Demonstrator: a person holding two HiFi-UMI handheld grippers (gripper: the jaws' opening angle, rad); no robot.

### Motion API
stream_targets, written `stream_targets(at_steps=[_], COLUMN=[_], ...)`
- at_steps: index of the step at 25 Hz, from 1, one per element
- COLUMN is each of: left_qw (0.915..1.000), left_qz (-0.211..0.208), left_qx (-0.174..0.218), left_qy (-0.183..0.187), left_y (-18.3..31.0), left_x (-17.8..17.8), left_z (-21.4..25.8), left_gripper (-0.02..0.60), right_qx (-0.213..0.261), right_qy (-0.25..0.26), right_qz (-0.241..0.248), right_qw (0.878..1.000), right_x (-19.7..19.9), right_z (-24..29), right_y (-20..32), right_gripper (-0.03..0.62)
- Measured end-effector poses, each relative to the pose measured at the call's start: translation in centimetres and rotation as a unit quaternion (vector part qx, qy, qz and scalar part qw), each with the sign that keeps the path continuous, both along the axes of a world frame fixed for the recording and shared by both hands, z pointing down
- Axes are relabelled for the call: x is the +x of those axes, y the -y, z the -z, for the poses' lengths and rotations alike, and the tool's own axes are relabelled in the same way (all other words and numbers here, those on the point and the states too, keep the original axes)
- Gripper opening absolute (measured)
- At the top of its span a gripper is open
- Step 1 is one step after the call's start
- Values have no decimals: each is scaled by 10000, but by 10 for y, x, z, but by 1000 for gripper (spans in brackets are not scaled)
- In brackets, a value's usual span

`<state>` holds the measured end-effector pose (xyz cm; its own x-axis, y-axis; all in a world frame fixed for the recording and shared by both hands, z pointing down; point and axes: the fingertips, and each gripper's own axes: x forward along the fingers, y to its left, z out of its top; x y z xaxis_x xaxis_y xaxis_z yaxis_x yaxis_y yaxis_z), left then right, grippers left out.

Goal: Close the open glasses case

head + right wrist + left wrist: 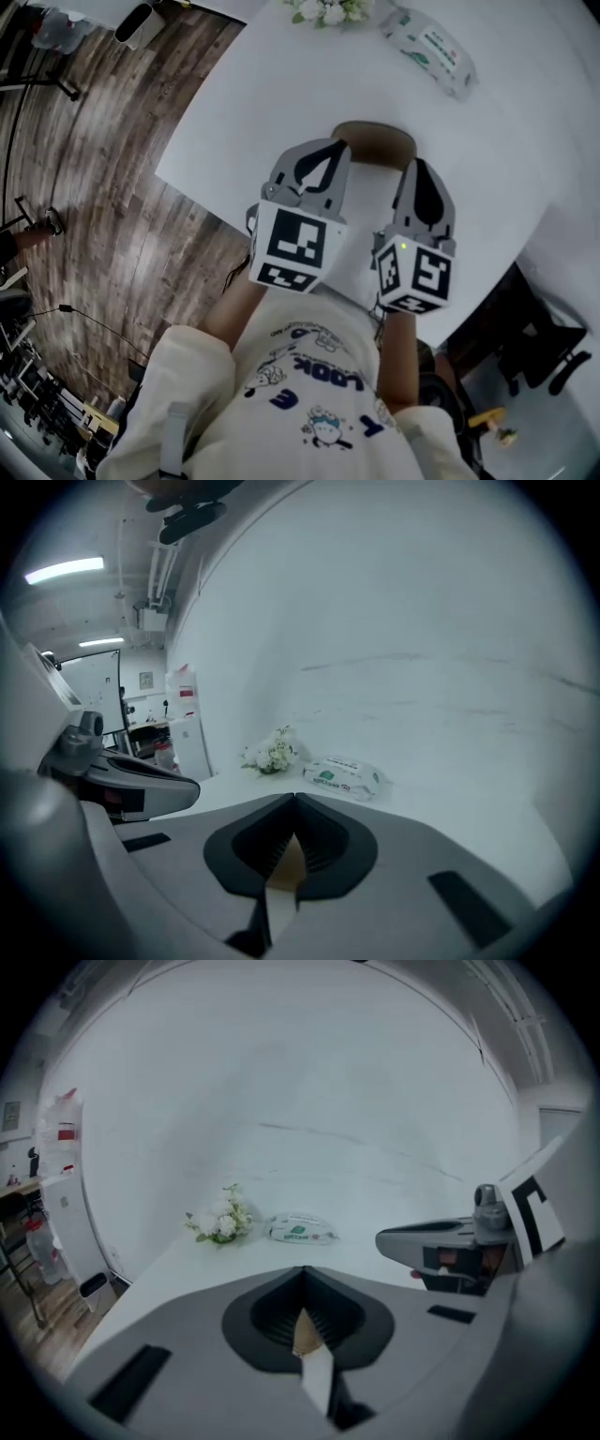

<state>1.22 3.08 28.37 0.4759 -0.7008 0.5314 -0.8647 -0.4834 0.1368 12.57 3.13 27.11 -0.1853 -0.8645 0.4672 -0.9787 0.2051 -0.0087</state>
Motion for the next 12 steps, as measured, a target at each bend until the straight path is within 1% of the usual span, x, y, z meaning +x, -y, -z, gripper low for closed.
stream_targets(at_steps=[4, 12], left_qw=[9993, 9973], left_qz=[249, 337], left_qx=[271, 652], left_qy=[24, 86], left_y=[3, -1], left_x=[-4, 1], left_z=[21, 53], left_gripper=[-2, -2], right_qx=[262, 624], right_qy=[118, 352], right_qz=[-329, -611], right_qw=[9990, 9956], right_x=[6, 18], right_z=[18, 51], right_y=[-6, -15], right_gripper=[2, 2])
